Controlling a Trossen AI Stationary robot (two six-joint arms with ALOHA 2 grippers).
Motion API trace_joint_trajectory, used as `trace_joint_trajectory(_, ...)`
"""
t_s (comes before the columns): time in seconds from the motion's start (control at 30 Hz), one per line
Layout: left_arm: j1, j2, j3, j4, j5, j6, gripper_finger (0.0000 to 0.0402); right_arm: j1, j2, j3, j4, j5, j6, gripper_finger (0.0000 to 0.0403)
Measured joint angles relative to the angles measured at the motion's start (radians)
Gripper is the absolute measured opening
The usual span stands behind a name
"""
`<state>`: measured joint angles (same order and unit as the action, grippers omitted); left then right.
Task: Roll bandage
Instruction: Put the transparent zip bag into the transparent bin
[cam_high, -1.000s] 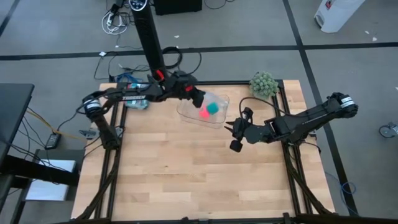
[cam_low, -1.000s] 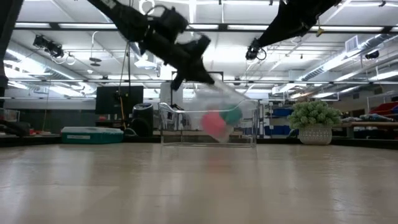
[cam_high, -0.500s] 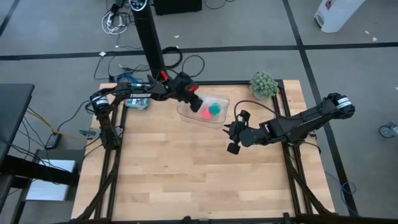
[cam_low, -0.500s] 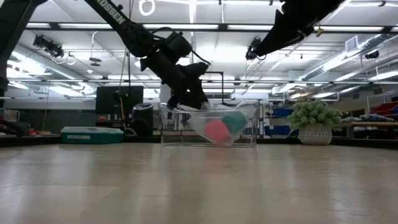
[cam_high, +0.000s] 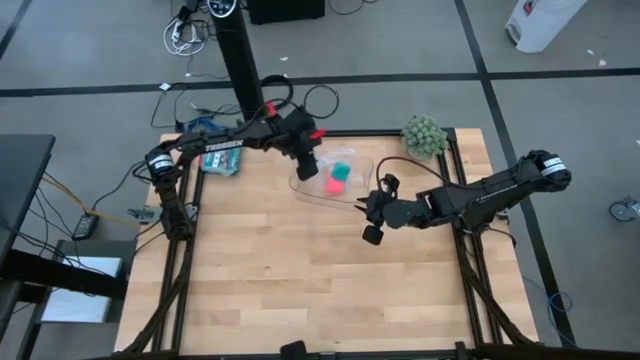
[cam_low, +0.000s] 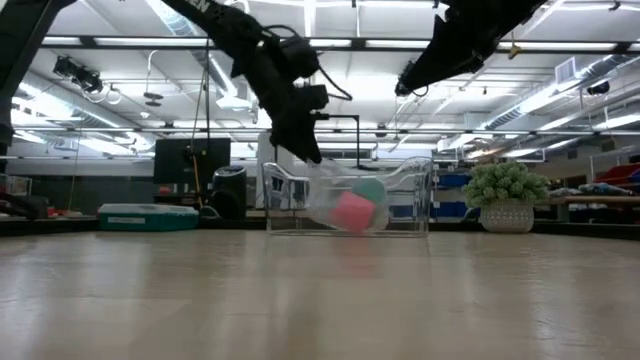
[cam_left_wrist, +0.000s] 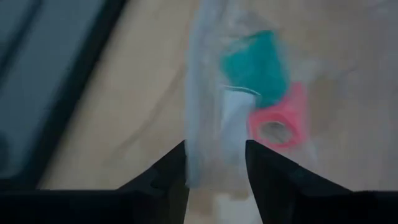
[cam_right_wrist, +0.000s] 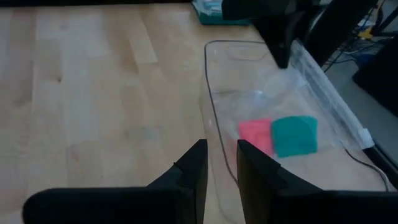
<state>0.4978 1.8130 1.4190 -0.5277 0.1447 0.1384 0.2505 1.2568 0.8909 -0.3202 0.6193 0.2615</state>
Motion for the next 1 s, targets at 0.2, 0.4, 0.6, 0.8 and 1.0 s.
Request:
trace_joint_trajectory(0.2, -0.009, -0.002, 0.097, -0.126, -0.081, 0.11, 0.0158, -0.055, 0.0, 0.0, 0.057, -0.043, -0.025, 0.0075)
trace_joint_trajectory(0.4, -0.022, -0.014, 0.096, -0.211, -0.095, 0.199, 0.0158, -0.222, 0.001, 0.011, 0.121, -0.193, -0.087, 0.0072)
trace_joint_trajectory(0.6, -0.078, -0.094, 0.089, -0.196, -0.026, 0.254, 0.0158, -0.404, 0.058, 0.068, 0.138, -0.384, -0.141, 0.007)
trace_joint_trajectory(0.8, -0.213, -0.248, -0.049, -0.01, -0.052, 0.265, 0.014, -0.51, 0.205, 0.19, 0.075, -0.482, -0.231, 0.007)
trace_joint_trajectory(1.0, -0.308, -0.414, -0.282, 0.168, -0.115, 0.144, 0.0126, -0.604, 0.36, 0.317, 0.033, -0.591, -0.272, 0.007)
